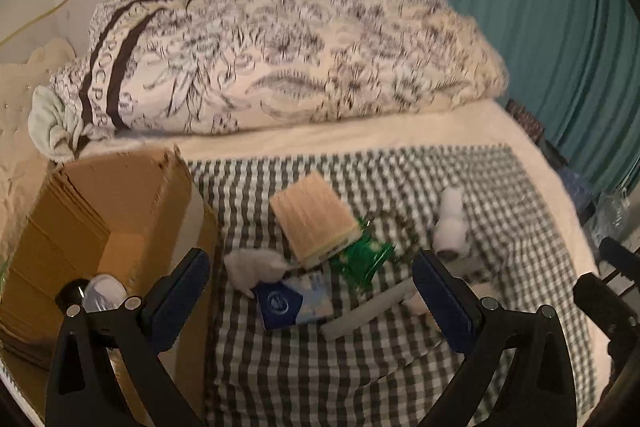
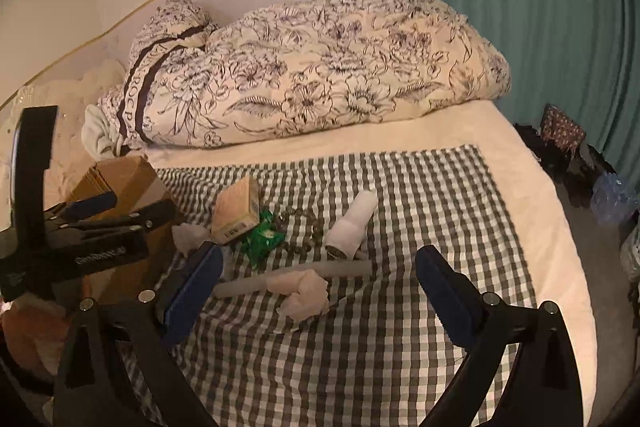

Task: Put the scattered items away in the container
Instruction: 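Grasp the blue Vinda tissue pack with the left gripper while the right gripper grasps the white lace cloth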

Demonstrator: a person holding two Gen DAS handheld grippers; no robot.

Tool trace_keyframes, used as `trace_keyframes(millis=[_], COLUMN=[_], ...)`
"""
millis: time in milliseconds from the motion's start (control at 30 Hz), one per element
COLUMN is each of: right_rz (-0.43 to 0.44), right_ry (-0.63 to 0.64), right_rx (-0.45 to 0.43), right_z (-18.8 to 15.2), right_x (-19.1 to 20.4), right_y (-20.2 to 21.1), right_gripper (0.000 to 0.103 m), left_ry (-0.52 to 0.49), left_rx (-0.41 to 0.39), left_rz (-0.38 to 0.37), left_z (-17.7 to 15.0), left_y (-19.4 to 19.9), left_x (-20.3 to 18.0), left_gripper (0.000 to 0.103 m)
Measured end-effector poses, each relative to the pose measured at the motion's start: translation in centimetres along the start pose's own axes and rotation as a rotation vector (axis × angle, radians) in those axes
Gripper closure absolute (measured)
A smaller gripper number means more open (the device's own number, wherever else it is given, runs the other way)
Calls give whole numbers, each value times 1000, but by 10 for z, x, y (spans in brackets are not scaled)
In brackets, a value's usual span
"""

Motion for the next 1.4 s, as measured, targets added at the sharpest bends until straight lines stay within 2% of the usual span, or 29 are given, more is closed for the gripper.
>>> trace_keyframes(millis=[100, 267, 400, 467, 567, 767, 900, 1167, 1267, 1400], right_rz=[13, 17, 21, 23, 24, 27, 34, 36, 41, 36], right_ry=[22, 89, 119, 139, 158, 182, 196, 214, 206, 204], right_rx=[20, 101, 128, 140, 165, 199, 212, 225, 232, 238], right_z=[-9, -34, -47, -51, -59, -70, -75, -83, -85, -88], right_x=[2, 8, 14, 18, 22, 25, 30, 36, 37, 38], right_y=[-15, -47, -65, -73, -86, -104, -114, -127, -132, -138], right_gripper=[6, 6, 6, 10, 27, 27, 27, 27, 27, 27], left_ry=[13, 39, 20, 20, 39, 72, 72, 85, 74, 58], left_rx=[21, 76, 114, 127, 150, 211, 245, 261, 252, 251], left_rz=[12, 18, 37, 47, 52, 76, 74, 80, 56, 60], left_z=[-9, -26, -38, -42, -49, -63, -71, -78, -77, -76], left_y=[-15, -43, -62, -71, -84, -109, -121, -135, -135, -134], left_x=[3, 9, 10, 13, 19, 30, 29, 31, 26, 23], left_gripper=[0, 0, 0, 0, 3, 11, 11, 13, 26, 28])
Point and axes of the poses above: each gripper's, at about its wrist camera, not at the fingertips, and y roughly against the way its jaws point, x to its left, z to its top, the point moved 8 cm from there along -y, roughly the way its jaws point, and after that the axes turned 7 degrees about -z, right-handed, at the moved point
